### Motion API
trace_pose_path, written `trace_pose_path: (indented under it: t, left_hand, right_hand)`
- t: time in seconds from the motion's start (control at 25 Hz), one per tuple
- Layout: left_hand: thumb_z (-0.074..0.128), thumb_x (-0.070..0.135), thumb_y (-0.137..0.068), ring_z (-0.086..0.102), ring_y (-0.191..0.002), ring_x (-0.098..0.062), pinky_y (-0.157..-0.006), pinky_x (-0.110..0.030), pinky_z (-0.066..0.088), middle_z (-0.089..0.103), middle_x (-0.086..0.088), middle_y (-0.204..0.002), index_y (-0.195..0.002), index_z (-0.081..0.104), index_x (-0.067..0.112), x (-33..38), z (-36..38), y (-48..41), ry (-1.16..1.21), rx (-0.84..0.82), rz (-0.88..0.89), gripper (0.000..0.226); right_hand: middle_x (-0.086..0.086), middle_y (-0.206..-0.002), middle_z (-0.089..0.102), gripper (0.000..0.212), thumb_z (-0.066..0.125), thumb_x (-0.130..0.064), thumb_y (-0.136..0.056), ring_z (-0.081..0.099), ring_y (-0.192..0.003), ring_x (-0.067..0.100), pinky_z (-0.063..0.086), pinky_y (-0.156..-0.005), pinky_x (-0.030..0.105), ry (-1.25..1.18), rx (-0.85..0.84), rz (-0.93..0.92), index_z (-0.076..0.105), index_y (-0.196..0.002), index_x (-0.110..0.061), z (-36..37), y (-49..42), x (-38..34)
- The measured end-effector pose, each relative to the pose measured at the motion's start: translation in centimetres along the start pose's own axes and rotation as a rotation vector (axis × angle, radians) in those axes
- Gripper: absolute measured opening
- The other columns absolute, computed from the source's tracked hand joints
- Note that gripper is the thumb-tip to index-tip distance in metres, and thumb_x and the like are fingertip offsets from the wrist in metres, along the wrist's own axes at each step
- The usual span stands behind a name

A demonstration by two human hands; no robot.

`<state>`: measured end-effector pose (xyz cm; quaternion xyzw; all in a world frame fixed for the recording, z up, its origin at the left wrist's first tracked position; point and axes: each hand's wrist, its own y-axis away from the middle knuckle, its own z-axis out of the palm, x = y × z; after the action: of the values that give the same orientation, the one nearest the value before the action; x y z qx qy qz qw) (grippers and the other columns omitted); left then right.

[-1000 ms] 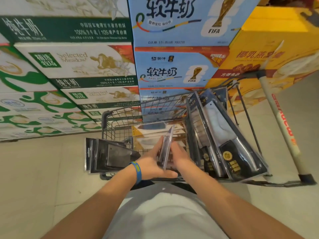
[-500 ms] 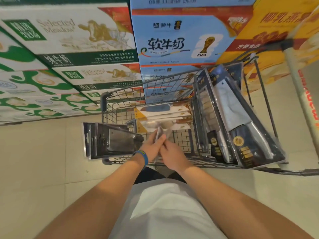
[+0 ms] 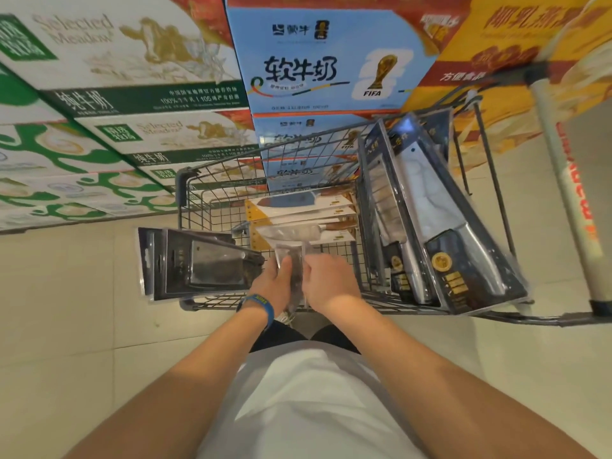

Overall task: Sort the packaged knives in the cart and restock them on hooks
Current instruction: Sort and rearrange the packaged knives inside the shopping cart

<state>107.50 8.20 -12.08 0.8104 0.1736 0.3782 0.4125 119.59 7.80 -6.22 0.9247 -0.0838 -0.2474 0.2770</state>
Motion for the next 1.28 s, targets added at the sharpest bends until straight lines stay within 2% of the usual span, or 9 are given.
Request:
trace_pose_path:
  t: [0.12,0.24,0.44,0.68,0.76,0.88,1.0,1.12,1.28]
  left_hand:
    - [0.028,0.083,-0.079,0.059,-0.112,-0.035,-0.097,-0.049,0.048,0.055,-0.013,-0.130,-0.143,0.037,0.021,1.2,-0.5,-0.7,0.193,0.067,-0.081,0.090]
    - [0.030,0.055,-0.100,0.059,-0.109,-0.036,-0.090,-0.042,0.045,0.060,-0.020,-0.125,-0.135,0.045,0.009,2.0,-1.4,-1.9,-0.107,0.206,-0.042,0.060]
    - [0.025,0.043,-0.104,0.055,-0.077,-0.029,-0.069,-0.036,0.043,0.065,-0.015,-0.098,-0.109,0.049,0.014,3.3,-0.2,-2.2,-0.362,0.259,0.070,0.038]
    - [0.043,0.030,-0.100,0.065,-0.085,-0.032,-0.070,-0.039,0.050,0.067,-0.012,-0.098,-0.113,0.044,0.015,3.4,1.7,-1.4,-0.518,0.210,0.118,0.020]
    - [0.041,0.032,-0.100,0.064,-0.082,-0.032,-0.068,-0.039,0.049,0.064,-0.010,-0.093,-0.107,0.041,0.017,3.2,2.1,-1.2,-0.474,0.239,0.099,0.017]
    - [0.037,0.040,-0.100,0.058,-0.072,-0.027,-0.065,-0.035,0.046,0.060,-0.006,-0.086,-0.100,0.036,0.021,2.7,2.7,-0.9,-0.412,0.294,0.115,0.019]
    - [0.036,0.040,-0.099,0.062,-0.079,-0.029,-0.072,-0.039,0.053,0.066,-0.010,-0.099,-0.113,0.041,0.021,2.5,2.6,-1.4,-0.354,0.229,0.054,0.025]
    - [0.045,0.034,-0.096,0.063,-0.099,-0.038,-0.080,-0.050,0.058,0.060,-0.013,-0.122,-0.134,0.037,0.023,3.0,0.9,-1.9,-0.161,0.045,-0.082,0.040]
    - [0.061,0.021,-0.088,0.065,-0.092,-0.033,-0.066,-0.042,0.060,0.063,-0.011,-0.115,-0.143,0.033,0.020,2.9,-1.3,-1.6,-0.248,0.012,-0.073,0.062]
  right_hand:
    - [0.002,-0.086,0.065,0.023,0.047,-0.023,-0.106,0.059,-0.075,0.017,0.044,-0.073,0.031,-0.214,-0.167,-0.021,0.067,-0.103,-0.012,0.9,-1.1,-0.5]
    - [0.010,-0.116,0.068,0.034,0.038,-0.025,-0.109,0.063,-0.104,0.024,0.051,-0.092,0.038,-0.319,-0.260,-0.044,0.064,-0.124,-0.012,1.0,-1.3,-0.4]
    - [-0.014,-0.099,0.072,0.026,0.047,-0.034,-0.105,0.064,-0.080,0.004,0.051,-0.066,0.019,-0.203,0.415,-0.096,0.067,-0.119,-0.026,-6.3,-2.5,3.2]
    - [-0.018,-0.080,0.073,0.018,0.052,-0.046,-0.088,0.069,-0.073,-0.003,0.054,-0.062,0.020,-0.617,0.531,-0.057,0.069,-0.091,-0.041,-10.1,-2.9,4.9]
    - [-0.019,-0.097,0.071,0.025,0.050,-0.050,-0.090,0.065,-0.089,-0.005,0.048,-0.073,0.016,-0.467,0.673,0.074,0.067,-0.105,-0.038,-11.1,-4.4,7.4]
    - [0.007,-0.125,0.066,0.055,0.060,-0.044,-0.098,0.065,-0.108,0.025,0.048,-0.079,0.033,-0.182,0.361,0.341,0.050,-0.142,-0.013,-11.3,-7.2,10.8]
    - [0.014,-0.114,0.069,0.051,0.062,-0.038,-0.099,0.064,-0.093,0.029,0.043,-0.070,0.033,-0.026,0.282,0.322,0.052,-0.137,-0.007,-10.1,-8.6,11.7]
    - [0.023,-0.116,0.068,0.037,0.054,-0.029,-0.103,0.064,-0.109,0.041,0.051,-0.081,0.037,0.138,0.298,0.329,0.059,-0.129,-0.004,-10.2,-8.9,12.1]
    - [0.007,-0.100,0.068,0.022,0.054,-0.025,-0.103,0.064,-0.095,0.028,0.038,-0.070,0.027,-0.103,0.531,0.272,0.064,-0.118,-0.012,-10.6,-6.5,11.2]
